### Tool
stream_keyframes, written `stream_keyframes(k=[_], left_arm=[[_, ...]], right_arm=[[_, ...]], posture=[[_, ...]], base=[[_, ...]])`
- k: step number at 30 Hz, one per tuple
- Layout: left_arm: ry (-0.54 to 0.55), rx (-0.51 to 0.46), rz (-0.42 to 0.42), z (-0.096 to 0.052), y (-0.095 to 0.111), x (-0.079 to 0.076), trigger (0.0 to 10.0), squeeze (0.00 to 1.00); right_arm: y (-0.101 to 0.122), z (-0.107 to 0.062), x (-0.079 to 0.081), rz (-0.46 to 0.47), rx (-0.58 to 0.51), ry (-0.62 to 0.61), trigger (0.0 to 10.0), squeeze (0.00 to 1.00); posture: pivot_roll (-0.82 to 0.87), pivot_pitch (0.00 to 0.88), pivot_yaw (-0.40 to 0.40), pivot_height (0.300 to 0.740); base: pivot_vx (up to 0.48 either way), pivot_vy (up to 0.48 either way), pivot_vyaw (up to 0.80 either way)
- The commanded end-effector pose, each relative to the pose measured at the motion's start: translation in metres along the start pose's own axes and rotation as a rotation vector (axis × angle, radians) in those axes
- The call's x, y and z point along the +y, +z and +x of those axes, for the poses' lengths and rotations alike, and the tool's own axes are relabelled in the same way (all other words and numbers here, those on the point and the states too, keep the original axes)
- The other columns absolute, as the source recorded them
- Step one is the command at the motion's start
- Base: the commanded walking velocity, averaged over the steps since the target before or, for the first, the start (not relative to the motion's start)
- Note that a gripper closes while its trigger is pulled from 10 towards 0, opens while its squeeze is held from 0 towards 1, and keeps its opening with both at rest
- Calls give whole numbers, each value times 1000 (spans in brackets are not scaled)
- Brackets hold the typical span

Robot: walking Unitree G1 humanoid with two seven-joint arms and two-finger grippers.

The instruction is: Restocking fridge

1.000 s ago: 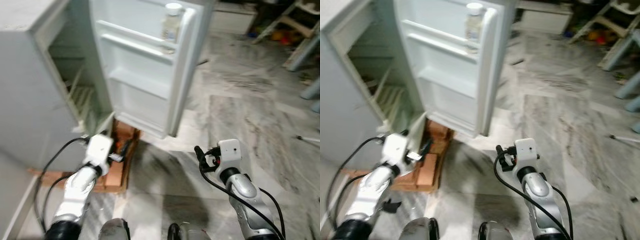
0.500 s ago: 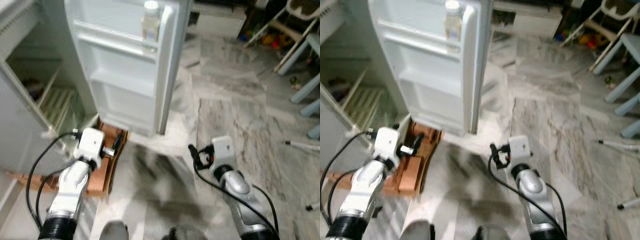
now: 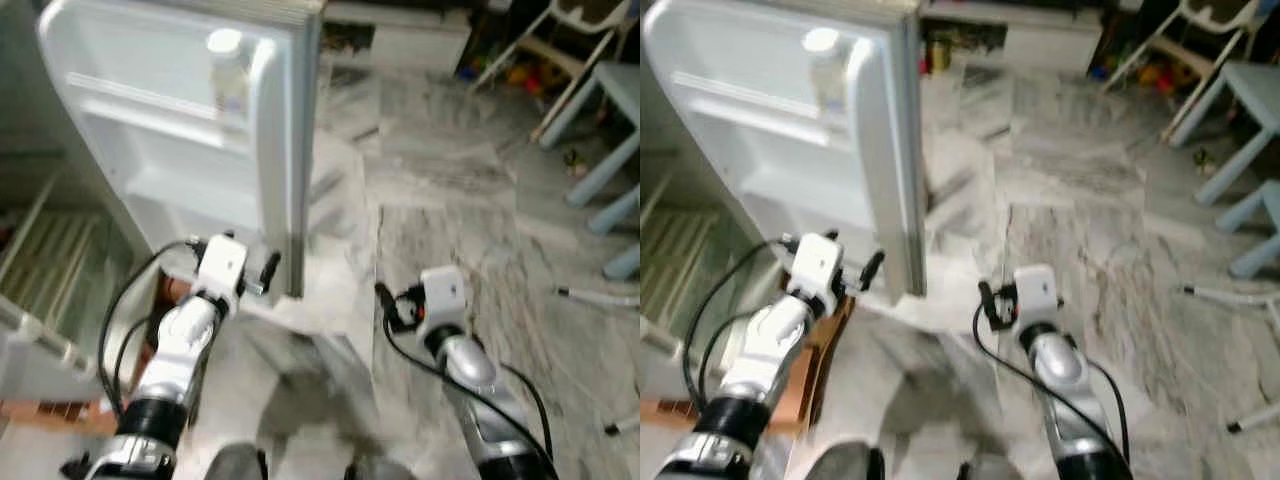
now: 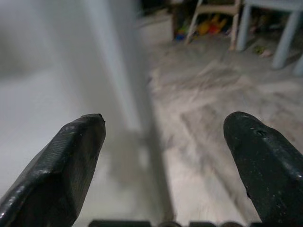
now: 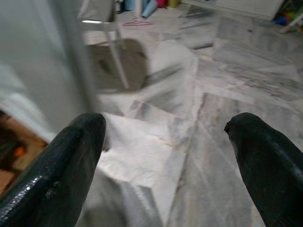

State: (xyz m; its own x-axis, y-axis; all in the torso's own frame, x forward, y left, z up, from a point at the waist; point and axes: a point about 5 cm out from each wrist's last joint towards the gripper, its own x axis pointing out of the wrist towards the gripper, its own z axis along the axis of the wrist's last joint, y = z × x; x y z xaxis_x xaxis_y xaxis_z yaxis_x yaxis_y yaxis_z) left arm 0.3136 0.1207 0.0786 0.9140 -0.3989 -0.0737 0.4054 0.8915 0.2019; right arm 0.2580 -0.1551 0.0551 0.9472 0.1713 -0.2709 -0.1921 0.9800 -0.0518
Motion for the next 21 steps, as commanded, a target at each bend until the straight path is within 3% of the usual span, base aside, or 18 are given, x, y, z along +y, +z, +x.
stream_keyframes(k=[1, 18, 21], left_arm=[[-28, -8, 13, 6, 3, -9, 10000, 0], [-48, 34, 58, 46, 20, -12, 10000, 0], [-76, 35, 71, 55, 28, -19, 10000, 0]], right_arm=[[-2, -3, -8, -9, 6, -32, 10000, 0], [-2, -7, -15, -24, -1, -76, 10000, 0], [-2, -7, -17, -29, -2, -81, 10000, 0]], posture=[[45, 57, -49, 740], [0, 53, -35, 740], [-10, 51, -33, 740]], base=[[461, 0, 0], [461, 0, 0], [461, 0, 0]])
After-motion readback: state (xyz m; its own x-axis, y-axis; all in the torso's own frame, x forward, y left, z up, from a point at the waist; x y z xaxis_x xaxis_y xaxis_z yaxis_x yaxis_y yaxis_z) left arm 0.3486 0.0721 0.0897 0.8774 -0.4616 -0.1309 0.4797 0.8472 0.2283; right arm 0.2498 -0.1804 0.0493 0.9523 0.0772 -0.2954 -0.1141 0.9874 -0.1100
